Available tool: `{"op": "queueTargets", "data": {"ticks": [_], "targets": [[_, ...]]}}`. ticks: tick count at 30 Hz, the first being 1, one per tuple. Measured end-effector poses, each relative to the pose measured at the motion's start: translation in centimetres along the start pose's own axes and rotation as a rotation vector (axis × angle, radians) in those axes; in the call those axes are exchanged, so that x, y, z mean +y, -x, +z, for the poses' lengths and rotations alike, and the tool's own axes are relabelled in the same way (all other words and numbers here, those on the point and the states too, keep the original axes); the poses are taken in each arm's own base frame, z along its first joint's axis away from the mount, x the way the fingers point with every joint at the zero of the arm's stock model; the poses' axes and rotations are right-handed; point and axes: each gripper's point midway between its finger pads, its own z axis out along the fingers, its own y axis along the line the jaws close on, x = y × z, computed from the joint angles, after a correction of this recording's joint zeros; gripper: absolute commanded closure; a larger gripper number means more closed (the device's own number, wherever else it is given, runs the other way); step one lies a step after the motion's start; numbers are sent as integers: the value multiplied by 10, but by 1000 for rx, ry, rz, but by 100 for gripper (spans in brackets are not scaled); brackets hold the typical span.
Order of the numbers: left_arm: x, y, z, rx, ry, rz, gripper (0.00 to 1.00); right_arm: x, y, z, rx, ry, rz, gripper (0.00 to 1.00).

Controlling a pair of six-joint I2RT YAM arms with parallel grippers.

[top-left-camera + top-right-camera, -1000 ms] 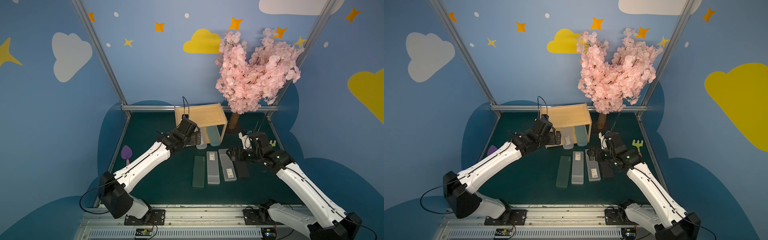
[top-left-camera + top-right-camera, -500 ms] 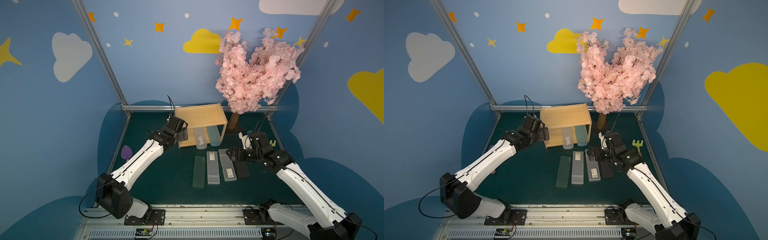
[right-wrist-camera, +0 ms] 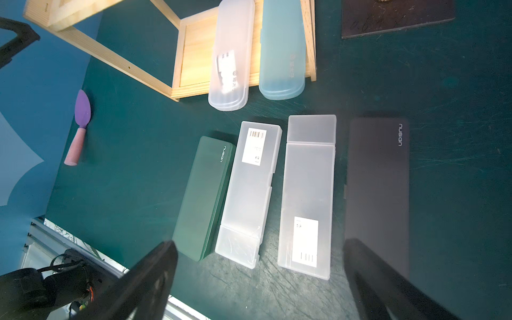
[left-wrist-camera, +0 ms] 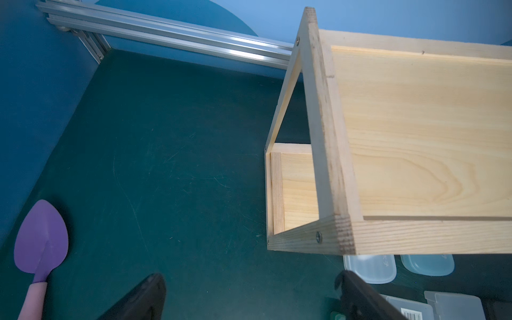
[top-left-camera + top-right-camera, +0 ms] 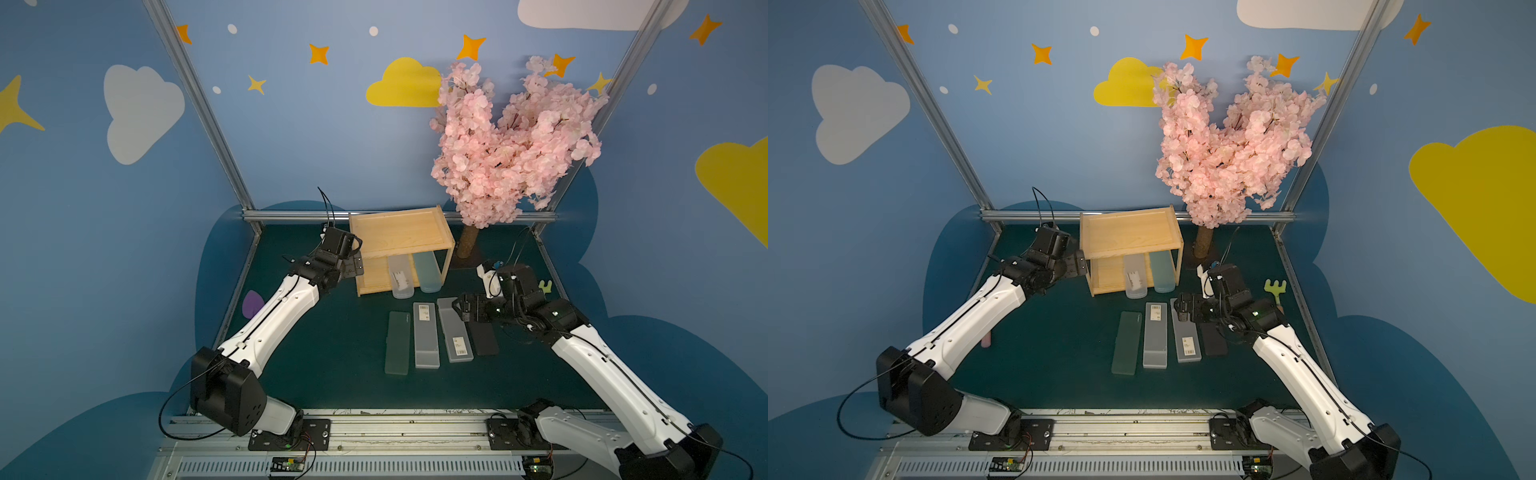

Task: Remove the pencil cases from the shelf
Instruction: Adjust the shelf at the center of the board.

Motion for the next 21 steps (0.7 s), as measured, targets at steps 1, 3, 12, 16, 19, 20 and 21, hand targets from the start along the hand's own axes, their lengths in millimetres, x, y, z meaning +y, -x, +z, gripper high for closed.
{"op": "queueTargets", "data": {"ticks": [1, 3, 12, 16, 19, 20, 21], "targets": [[2, 1, 1, -1, 3, -3, 0, 0, 0, 0, 1, 0, 0, 2], [4, 1, 2, -2, 6, -8, 0, 0, 0, 1, 4, -2, 1, 2], [18, 4, 11, -2, 26, -39, 0, 1, 4, 1, 0, 0, 0, 2], [16, 3, 14, 13, 6, -44, 0, 2, 4, 2, 2, 0, 0, 2], [10, 0, 12, 28, -30, -46, 0, 1, 4, 3, 5, -2, 1, 2], [9, 0, 11, 32, -42, -46, 0, 1, 3, 3, 7, -2, 1, 2], [7, -2, 9, 36, -56, -46, 0, 1, 3, 3, 8, -3, 1, 2]]}}
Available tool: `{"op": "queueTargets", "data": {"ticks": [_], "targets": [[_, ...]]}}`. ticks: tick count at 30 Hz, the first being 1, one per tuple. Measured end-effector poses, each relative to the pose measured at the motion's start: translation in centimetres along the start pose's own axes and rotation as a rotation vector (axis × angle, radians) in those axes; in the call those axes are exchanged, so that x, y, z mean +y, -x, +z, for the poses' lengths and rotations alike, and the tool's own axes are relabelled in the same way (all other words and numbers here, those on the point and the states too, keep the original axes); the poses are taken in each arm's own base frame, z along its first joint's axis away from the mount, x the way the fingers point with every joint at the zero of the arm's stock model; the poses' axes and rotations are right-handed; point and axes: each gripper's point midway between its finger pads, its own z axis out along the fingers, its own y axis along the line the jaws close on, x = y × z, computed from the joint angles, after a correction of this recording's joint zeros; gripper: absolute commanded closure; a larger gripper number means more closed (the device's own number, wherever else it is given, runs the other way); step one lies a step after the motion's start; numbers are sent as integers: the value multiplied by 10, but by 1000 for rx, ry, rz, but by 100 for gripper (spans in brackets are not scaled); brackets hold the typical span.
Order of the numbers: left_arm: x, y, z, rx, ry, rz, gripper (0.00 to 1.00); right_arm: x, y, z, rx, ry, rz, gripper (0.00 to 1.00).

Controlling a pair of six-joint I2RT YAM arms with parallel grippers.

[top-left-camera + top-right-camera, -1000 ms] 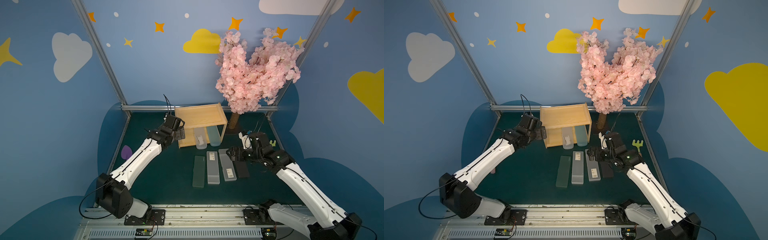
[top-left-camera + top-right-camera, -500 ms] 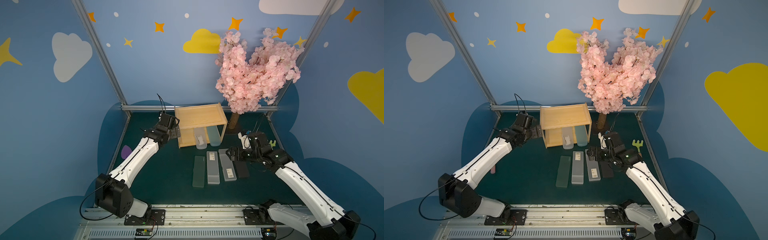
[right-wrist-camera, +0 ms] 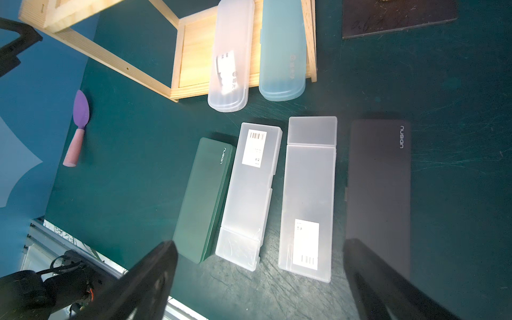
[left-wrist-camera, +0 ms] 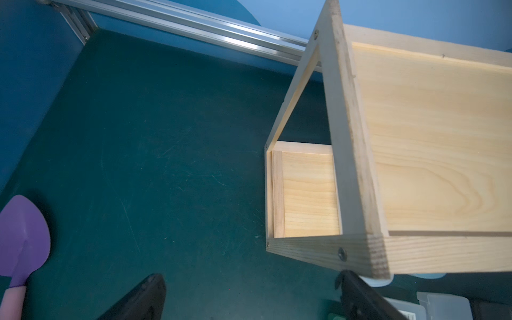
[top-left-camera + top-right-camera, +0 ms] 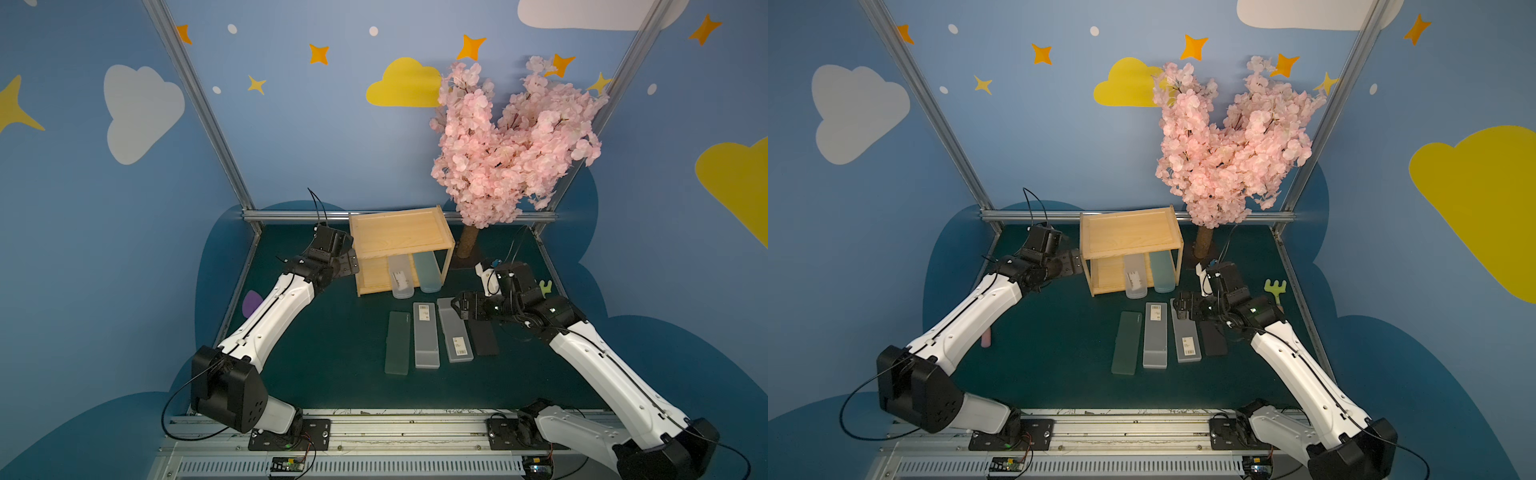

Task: Remove the pencil cases from the shelf
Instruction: Adjust the shelf at the center of the board.

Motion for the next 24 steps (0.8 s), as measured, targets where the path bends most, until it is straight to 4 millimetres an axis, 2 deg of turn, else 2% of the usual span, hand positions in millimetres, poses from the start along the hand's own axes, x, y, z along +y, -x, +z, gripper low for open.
{"op": "queueTargets", "data": {"ticks": [8, 17, 24], "targets": [[-8, -6, -23, 11, -94, 9, 0, 0, -2, 5, 16, -2, 2, 2], [-20, -17, 7, 103, -103, 49, 0, 3, 0, 4, 15, 2, -1, 2], [-22, -11, 11, 99, -94, 69, 0, 3, 1, 4, 11, 4, -1, 2]]}}
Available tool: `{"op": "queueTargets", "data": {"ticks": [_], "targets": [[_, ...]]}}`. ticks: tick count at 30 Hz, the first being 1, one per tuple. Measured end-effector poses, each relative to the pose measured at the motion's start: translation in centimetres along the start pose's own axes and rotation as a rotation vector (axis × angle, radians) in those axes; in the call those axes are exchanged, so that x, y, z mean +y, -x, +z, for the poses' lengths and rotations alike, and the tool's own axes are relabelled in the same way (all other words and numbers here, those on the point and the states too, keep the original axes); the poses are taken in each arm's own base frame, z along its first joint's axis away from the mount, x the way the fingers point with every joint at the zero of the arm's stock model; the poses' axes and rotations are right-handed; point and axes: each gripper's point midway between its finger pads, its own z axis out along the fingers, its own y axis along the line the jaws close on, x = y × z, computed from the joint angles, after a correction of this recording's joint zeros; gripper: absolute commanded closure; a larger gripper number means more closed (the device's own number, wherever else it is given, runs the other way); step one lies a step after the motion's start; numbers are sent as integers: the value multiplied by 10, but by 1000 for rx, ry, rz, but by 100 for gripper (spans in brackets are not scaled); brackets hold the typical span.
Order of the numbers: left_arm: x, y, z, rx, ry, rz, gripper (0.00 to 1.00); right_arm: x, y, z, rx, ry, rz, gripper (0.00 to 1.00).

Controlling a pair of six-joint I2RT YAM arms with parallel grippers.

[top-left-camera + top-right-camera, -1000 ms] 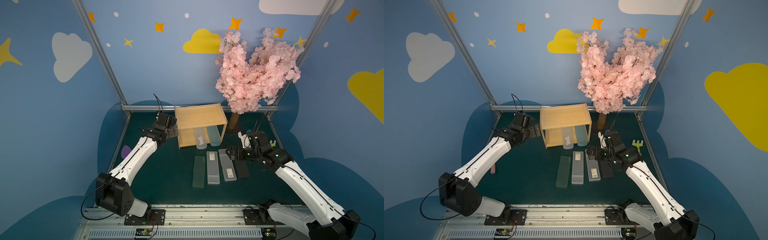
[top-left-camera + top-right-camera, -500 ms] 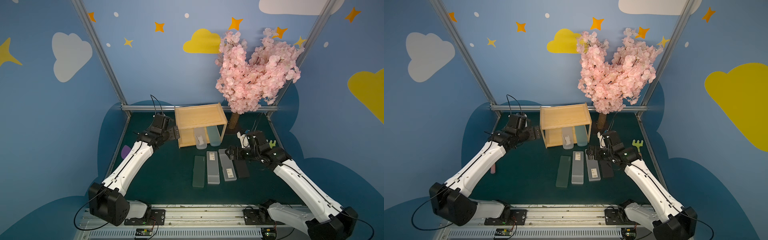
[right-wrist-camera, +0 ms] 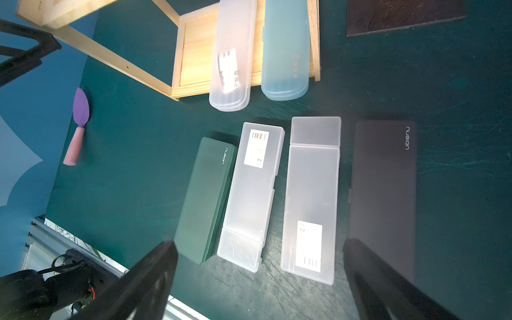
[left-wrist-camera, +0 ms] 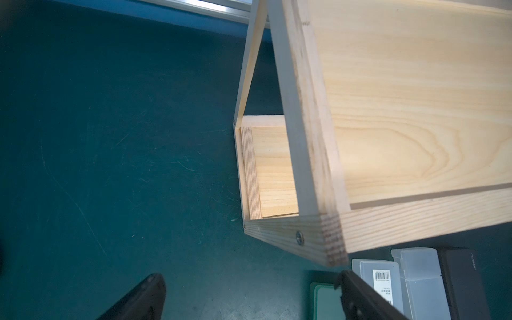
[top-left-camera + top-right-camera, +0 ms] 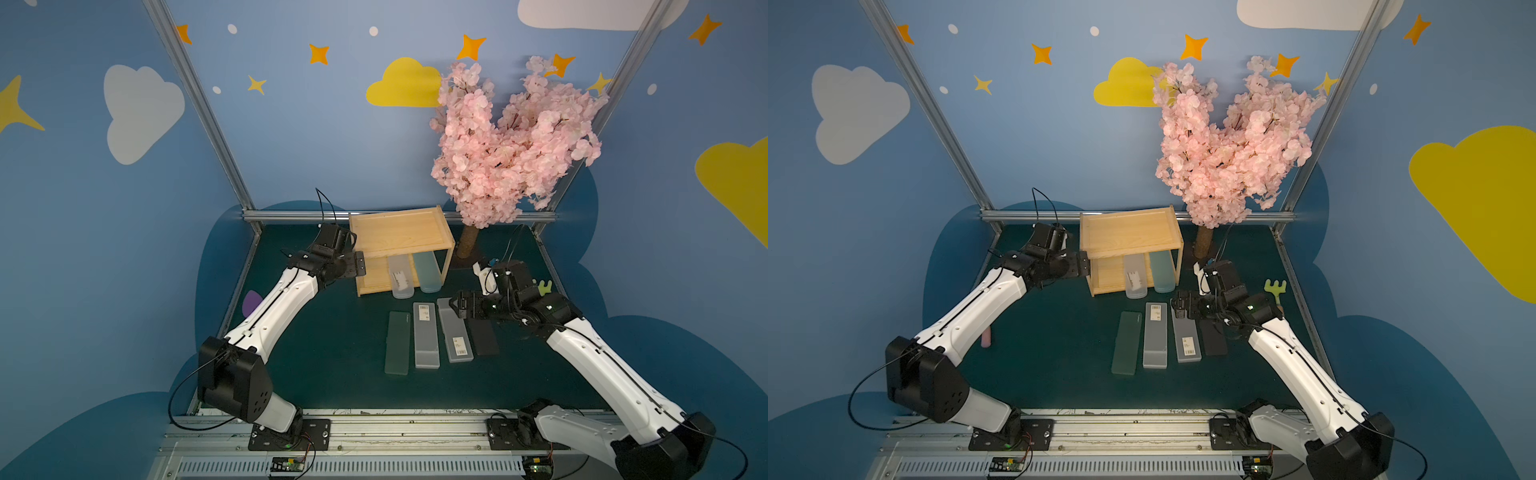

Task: Remove the pencil cases from the shelf
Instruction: Adjust the shelf at the center of the board.

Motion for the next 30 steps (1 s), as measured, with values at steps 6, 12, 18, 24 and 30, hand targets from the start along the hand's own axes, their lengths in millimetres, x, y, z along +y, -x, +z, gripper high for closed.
{"op": "queueTargets", "data": {"ticks": [6, 12, 18, 24, 30], "targets": [[6, 0, 9, 12, 27, 1, 0, 0, 0, 1, 2, -1, 0, 2], [18, 0, 16, 26, 52, -14, 0, -2, -2, 5, 18, -8, 3, 2], [28, 5, 18, 18, 65, -36, 0, -2, -2, 7, 23, -10, 3, 2], [34, 7, 27, 16, 73, -52, 0, -2, -2, 8, 25, -11, 3, 2], [41, 6, 42, 33, 84, -69, 0, -3, -3, 10, 33, -15, 5, 2]]}}
